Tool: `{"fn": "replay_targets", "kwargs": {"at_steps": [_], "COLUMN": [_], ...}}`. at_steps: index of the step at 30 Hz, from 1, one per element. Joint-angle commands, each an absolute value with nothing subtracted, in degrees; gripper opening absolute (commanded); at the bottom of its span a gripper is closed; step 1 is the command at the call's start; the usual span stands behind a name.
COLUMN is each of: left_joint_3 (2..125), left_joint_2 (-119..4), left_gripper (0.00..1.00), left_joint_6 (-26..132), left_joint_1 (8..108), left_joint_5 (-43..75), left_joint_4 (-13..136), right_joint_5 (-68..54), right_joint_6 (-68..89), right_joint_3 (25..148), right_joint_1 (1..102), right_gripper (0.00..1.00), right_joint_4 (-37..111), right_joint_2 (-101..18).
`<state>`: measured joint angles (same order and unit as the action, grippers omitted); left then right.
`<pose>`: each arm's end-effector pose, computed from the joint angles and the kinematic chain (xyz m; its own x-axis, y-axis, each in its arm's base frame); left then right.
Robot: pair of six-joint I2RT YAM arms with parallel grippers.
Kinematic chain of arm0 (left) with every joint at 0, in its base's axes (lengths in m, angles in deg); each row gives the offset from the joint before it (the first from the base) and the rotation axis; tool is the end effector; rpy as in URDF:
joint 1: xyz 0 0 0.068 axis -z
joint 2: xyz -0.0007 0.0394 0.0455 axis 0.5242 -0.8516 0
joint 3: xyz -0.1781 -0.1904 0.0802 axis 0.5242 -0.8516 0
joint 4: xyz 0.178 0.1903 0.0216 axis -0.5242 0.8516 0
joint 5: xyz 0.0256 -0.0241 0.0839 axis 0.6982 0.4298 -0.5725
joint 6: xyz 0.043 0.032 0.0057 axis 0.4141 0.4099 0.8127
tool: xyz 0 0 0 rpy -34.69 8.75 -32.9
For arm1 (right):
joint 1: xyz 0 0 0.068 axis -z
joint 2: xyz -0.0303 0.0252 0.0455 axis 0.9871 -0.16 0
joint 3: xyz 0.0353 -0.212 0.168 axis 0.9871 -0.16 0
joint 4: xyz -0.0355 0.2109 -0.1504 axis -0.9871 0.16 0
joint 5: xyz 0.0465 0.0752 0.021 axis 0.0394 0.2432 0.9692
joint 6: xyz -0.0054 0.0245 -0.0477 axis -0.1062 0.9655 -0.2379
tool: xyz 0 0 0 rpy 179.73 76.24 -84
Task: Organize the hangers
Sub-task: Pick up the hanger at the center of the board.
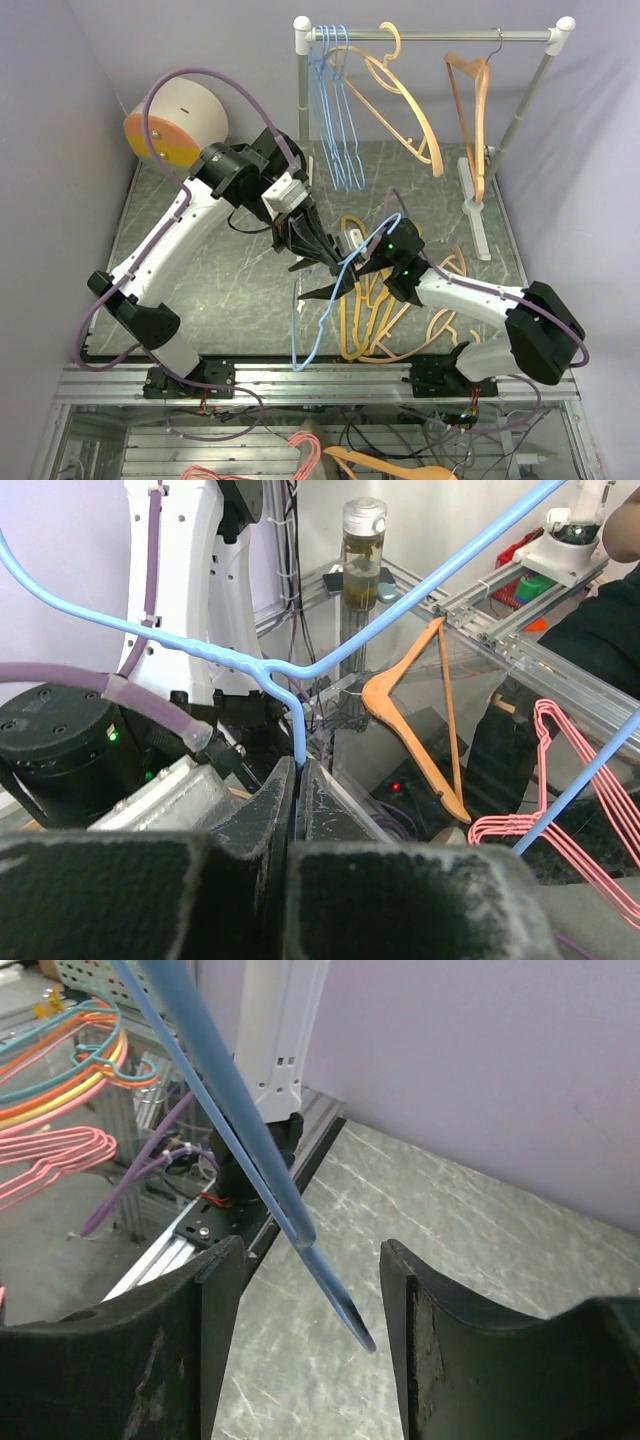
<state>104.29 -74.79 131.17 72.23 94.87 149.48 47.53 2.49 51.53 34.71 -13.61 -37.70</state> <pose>0.1831 -0.2039 0.4512 0.0559 0.0096 -0.9984 0.7705 -0.6364 0.0370 0.1729 0.2253 0.2939 0.1778 0.1707 -0.9692 -0.9278 -0.2993 -0.2229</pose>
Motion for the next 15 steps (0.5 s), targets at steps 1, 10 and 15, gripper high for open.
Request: {"fn": "replay_targets", "kwargs": {"at_steps": [1, 10, 15], "left_joint_3": [105.6, 106.2, 106.6], "left_joint_2": [-75.3, -76.0, -76.2], "left_gripper": [0.07, 0.07, 0.07], "left_joint_6": [131.2, 131.0, 130.8], "left_joint_1": [72.6, 73.0, 73.1], "left_joint_5": [98.7, 98.6, 98.6], "left_joint_4": [149.6, 149.7, 149.7], "right_joint_5": [52.2, 58.3, 57.0], "right_joint_6": [4.9, 10.8, 17.6], "right_joint_3": [54.4, 57.4, 54.3], "right_joint_1": [34.9, 35.0, 35.0], "right_gripper": [0.54, 0.10, 0.00], "right_joint_4": [-17.4, -22.7, -31.7], "right_joint_2": [-39.8, -44.0, -44.3]}}
